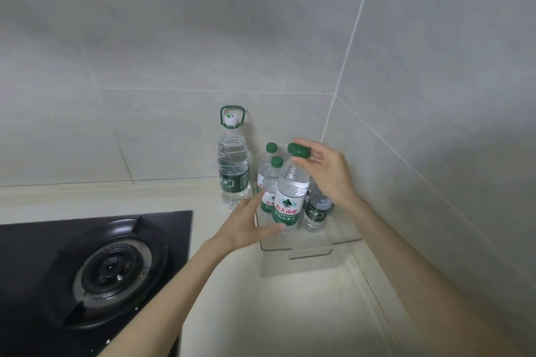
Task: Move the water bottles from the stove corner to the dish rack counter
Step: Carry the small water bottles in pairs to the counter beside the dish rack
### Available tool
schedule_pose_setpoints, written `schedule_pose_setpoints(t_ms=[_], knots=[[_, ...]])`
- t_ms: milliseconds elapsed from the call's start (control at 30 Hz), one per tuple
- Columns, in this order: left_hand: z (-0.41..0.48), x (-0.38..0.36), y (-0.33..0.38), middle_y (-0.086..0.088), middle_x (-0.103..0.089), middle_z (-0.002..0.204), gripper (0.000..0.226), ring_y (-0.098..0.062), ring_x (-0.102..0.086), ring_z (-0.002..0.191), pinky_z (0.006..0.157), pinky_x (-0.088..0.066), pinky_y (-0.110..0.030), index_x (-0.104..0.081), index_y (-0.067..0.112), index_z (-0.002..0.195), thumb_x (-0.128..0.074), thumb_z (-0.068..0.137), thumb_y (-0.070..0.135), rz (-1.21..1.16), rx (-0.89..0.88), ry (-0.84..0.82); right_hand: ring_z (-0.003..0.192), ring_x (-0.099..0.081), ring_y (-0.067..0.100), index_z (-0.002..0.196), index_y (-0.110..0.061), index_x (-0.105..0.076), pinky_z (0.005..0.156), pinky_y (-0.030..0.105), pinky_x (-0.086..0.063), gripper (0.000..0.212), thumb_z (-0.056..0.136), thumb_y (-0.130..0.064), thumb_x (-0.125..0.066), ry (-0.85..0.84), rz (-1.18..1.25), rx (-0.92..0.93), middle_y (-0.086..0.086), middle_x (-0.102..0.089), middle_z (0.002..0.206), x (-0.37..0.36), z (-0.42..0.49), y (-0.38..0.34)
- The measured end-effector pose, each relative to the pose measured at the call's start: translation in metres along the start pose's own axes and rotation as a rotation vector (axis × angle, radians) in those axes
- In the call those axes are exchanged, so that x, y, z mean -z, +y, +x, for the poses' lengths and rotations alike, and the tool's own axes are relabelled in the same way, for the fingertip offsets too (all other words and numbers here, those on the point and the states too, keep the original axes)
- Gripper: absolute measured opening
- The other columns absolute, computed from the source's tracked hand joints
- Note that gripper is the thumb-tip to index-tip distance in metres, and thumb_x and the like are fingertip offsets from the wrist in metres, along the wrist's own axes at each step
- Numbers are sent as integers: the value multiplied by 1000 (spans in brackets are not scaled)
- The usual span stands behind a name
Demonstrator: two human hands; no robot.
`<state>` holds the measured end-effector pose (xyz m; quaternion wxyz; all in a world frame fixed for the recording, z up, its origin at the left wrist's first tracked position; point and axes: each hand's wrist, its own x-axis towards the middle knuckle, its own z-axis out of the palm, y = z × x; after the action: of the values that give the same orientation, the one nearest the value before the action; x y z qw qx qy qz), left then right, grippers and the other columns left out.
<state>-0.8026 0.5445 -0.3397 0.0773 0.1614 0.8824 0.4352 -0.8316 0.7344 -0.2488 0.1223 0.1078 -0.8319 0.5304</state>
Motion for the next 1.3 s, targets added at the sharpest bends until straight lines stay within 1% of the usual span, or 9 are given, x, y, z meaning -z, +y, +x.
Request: schedule_pose_setpoints(t_ms=[167, 300, 467, 567, 667, 767, 933, 1067, 1300], knots=[[6, 32, 41, 16, -61, 124, 84, -1, -57, 113, 89, -45, -11, -43, 32, 137, -86, 64, 35, -308, -68, 99, 99, -67, 6, 116, -24, -64, 92, 22, -51, 40, 81, -7, -72, -29, 165, 121, -6, -70, 107, 2, 5, -50], [-2, 55, 51, 11, -69, 108, 71, -4, -66, 97, 83, -55, -23, -55, 26, 123, -89, 61, 18, -387, -81, 173, 103, -67, 9, 113, -27, -63, 94, 25, -51, 38, 83, -4, -68, -73, 238, 181, -5, -70, 109, 3, 4, -76], [-11, 58, 52, 5, -74, 101, 68, -11, -69, 94, 80, -57, -26, -59, 19, 117, -89, 58, 7, -444, -55, 192, 100, -68, 11, 113, -22, -64, 87, 20, -52, 37, 83, 0, -67, -131, 298, 200, -4, -72, 104, -2, 3, -86], [-13, 56, 52, 3, -75, 96, 67, -11, -71, 88, 73, -55, -21, -61, 15, 115, -90, 56, 4, -471, -23, 252, 105, -67, 10, 119, -18, -62, 93, 22, -51, 39, 83, -3, -68, -153, 303, 160, 0, -70, 111, 0, 5, -84], [-13, 51, 50, 5, -75, 89, 65, -7, -71, 80, 66, -53, -16, -62, 17, 113, -90, 55, 2, -484, 23, 274, 114, -60, 4, 121, -26, -60, 99, 24, -48, 34, 89, -15, -63, -201, 224, 118, -10, -65, 122, 4, 9, -75], [-13, 47, 47, 7, -74, 86, 64, -4, -70, 74, 62, -53, -14, -62, 22, 109, -90, 55, 4, -486, 75, 318, 117, -56, 3, 119, -32, -59, 101, 25, -44, 25, 95, -26, -54, -137, 131, 46, -17, -61, 123, 5, 14, -44], [-9, 50, 44, 5, -75, 89, 65, -11, -72, 81, 72, -59, -27, -62, 23, 111, -91, 54, 9, -481, 112, 352, 123, -51, 23, 127, -12, -56, 104, 31, -37, 37, 90, -10, -58, 52, -466, -159, 10, -56, 131, 10, 25, 55], [-6, 53, 46, 2, -75, 90, 67, -15, -72, 83, 76, -58, -32, -63, 22, 113, -92, 53, 12, -470, 119, 358, 126, -45, 29, 130, -5, -51, 105, 33, -34, 47, 84, -2, -58, 112, -571, -306, 15, -54, 132, 14, 29, 98], [-3, 56, 49, 5, -76, 86, 66, -13, -72, 81, 71, -58, -27, -63, 24, 111, -91, 54, 10, -475, 125, 366, 101, -60, 34, 114, -10, -60, 79, 33, -47, 32, 84, -18, -67, 185, -547, -378, 14, -64, 114, 9, 26, 116]])
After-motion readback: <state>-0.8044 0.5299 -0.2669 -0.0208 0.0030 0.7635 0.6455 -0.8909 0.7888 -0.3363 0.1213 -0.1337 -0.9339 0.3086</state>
